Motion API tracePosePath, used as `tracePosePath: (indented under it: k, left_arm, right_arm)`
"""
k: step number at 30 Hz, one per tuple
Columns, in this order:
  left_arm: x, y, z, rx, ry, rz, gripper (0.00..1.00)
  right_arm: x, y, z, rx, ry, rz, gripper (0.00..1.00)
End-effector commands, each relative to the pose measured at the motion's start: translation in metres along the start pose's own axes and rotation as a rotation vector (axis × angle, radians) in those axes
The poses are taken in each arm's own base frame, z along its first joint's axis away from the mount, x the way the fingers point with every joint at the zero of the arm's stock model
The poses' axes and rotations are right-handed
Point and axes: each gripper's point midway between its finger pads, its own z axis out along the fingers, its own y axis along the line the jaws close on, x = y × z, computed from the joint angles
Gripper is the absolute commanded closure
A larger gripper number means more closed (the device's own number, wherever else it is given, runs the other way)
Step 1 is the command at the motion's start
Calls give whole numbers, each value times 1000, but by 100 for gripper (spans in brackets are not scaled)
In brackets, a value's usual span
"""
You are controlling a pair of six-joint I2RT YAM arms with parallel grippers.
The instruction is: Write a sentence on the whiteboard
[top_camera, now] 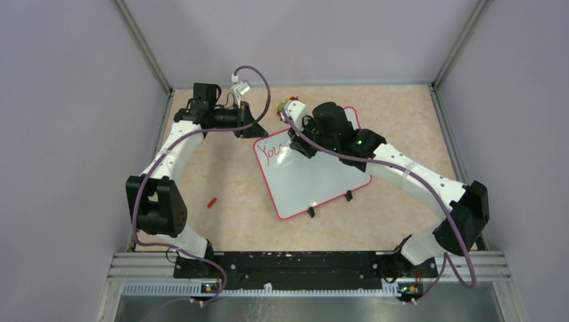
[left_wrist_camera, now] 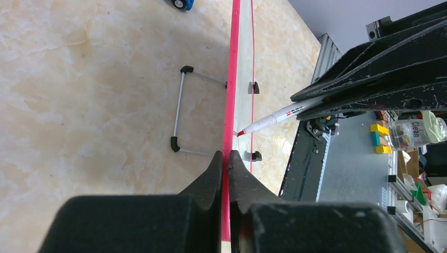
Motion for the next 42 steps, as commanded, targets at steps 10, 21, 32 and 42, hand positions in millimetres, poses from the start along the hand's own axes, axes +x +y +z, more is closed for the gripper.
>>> tracePosePath:
  k: [10, 21, 32, 42]
  left_arm:
    - [7, -2, 9, 20, 34, -7, 100]
    - [8, -3, 9, 19, 34, -6, 100]
    - [7, -4, 9, 22, 34, -7, 100]
    - [7, -6, 8, 19, 33, -2, 100]
  right_arm:
    - [-2, 1, 1, -18, -9, -8, 100]
    - [14, 13, 1, -49, 24, -8, 100]
    - [21, 14, -9, -43, 44, -15, 100]
    - [-22, 7, -31, -25, -51, -35, 100]
